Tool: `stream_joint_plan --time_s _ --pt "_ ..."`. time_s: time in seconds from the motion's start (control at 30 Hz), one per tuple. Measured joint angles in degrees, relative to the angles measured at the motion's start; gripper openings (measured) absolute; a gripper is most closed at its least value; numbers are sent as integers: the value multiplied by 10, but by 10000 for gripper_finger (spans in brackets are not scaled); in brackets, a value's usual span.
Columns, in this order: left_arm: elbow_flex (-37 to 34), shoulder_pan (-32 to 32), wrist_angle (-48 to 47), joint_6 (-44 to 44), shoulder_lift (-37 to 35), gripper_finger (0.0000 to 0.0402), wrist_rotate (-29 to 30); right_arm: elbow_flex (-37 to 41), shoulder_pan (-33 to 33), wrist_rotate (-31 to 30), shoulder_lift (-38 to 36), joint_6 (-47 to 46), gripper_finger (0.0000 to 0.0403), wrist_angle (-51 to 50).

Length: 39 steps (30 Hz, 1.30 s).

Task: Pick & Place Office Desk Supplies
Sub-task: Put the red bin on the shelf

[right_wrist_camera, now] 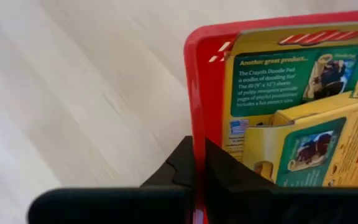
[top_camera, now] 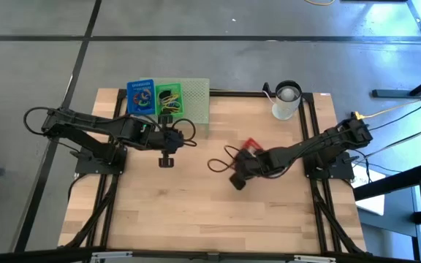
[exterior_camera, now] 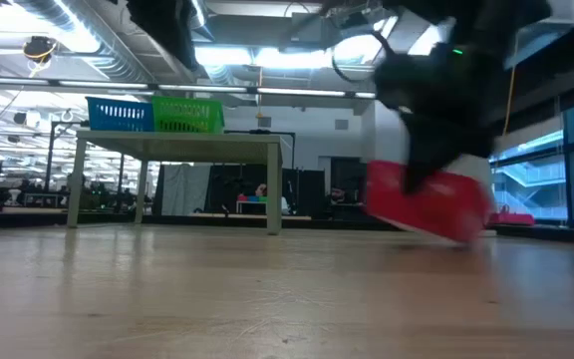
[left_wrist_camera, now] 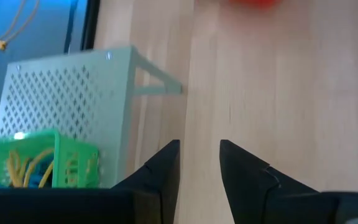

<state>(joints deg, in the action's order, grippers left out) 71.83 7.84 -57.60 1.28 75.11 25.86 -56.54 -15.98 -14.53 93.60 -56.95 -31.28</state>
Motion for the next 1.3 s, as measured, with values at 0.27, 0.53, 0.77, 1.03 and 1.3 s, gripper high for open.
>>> stream_joint_plan --time_s 0.27,0.53,0.77,1.03,1.3 --pt "0 0 65 0 0 108 0 -1 43 -11 9 126 10 152" --pt "0 0 71 0 0 103 0 -15 49 35 85 223 10 255" --pt "0 0 73 6 0 102 0 -89 49 76 132 341 11 252" --pt "0 0 73 11 0 103 0 -113 50 83 138 366 12 245" --pt "0 0 73 11 0 103 0 -113 50 108 145 350 13 245"
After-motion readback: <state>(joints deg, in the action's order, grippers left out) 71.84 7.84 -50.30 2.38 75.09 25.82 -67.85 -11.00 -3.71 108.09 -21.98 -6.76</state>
